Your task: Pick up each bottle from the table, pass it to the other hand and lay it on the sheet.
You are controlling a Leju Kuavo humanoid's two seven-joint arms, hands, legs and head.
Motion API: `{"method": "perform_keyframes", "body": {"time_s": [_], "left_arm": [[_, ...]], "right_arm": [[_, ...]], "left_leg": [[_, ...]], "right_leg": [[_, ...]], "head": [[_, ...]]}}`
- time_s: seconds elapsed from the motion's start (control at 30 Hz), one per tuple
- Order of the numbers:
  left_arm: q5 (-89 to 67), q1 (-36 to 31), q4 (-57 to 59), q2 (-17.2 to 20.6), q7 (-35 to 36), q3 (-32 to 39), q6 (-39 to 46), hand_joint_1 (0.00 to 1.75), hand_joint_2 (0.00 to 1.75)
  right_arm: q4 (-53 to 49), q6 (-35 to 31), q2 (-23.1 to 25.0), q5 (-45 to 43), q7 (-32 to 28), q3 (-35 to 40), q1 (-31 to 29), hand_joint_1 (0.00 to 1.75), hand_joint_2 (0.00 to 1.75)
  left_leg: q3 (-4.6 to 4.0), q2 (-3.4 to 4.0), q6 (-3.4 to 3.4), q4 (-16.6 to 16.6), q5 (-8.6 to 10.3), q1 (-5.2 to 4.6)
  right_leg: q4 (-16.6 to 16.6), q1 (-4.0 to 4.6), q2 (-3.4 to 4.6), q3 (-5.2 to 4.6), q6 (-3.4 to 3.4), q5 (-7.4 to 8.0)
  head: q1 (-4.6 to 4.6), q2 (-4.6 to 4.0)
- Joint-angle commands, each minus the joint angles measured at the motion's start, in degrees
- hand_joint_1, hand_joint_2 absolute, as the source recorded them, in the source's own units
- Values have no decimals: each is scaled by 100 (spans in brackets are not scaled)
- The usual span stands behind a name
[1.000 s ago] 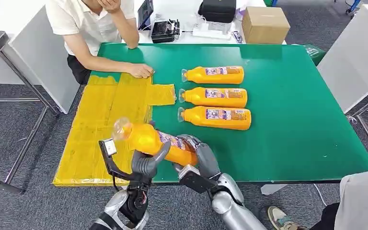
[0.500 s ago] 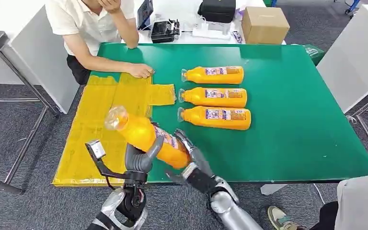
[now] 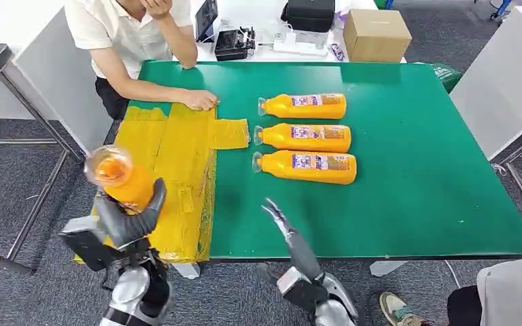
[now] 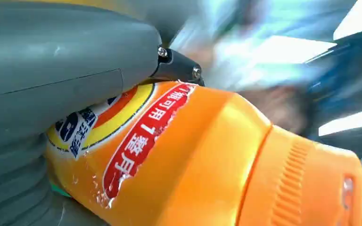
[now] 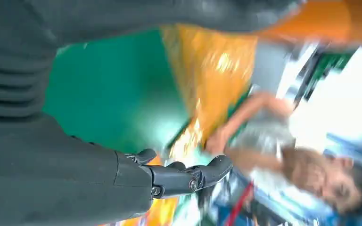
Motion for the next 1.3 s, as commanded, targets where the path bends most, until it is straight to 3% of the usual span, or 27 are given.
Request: {"method": "perform_keyframes", "body": {"time_s": [0.03,0.2,0.4,0.7,0.9,0.93,0.97,1.0,1.2,1.3], "left_arm": [[-3847,-788,1956,31,1307,1390,137,175,175],[-4494,-2040,4187,358,2122,946,40,175,175],[-4131,-2690,5751,350,2161,973,-633,175,175],[-4026,-2781,5974,342,2093,1026,-661,175,175],[-4264,-3008,6541,366,2567,835,-1271,175,175],[-4370,-3031,6585,373,2676,740,-1441,157,175],[-4430,-3041,6597,372,2758,680,-1636,16,0],[-4576,-3055,6608,383,2866,545,-1829,0,0],[-4215,-3023,6437,410,2415,474,-3800,0,0],[-3935,-2991,6314,476,2087,519,-4216,0,0]], "right_arm": [[-294,-30,57,168,-32,-505,157,0,0],[233,247,232,114,-234,-373,-171,0,0],[707,377,391,-103,-262,-316,-329,0,0],[791,356,419,-172,-262,-258,-351,0,0],[1047,145,454,-331,-262,-169,-451,0,0],[1068,83,431,-337,-262,-153,-466,0,0],[1090,42,409,-358,-262,-151,-479,0,0],[1065,-86,377,-320,-262,-135,-482,0,0],[1118,-292,291,-464,-262,-74,-514,0,0],[1155,-422,252,-547,-262,52,-560,0,0]], "left_leg": [[27,4,-1,-10,0,-7],[36,-19,-4,-19,15,-6],[37,9,-8,-16,17,-2],[33,17,-11,-11,15,-2],[52,24,-13,-19,20,-4],[53,19,-13,-14,19,-2],[58,15,-12,-13,18,-2],[69,22,-13,-17,18,-2],[75,17,-11,-13,18,-2],[93,-22,-11,-18,24,-3]], "right_leg": [[-4,-6,-4,23,-4,-2],[-10,-4,-36,32,-7,2],[-10,0,-3,32,-19,18],[-4,0,9,31,-19,18],[-7,-2,13,43,-20,20],[-4,0,11,46,-19,19],[-2,0,8,53,-18,18],[-6,0,11,61,-19,19],[-1,-1,6,66,-19,18],[-7,-1,-15,98,-19,11]], "head": [[-2,0],[-2,0],[-2,0],[0,0],[-2,0],[0,0],[-4,0],[-2,0],[-4,0],[-2,0]]}}
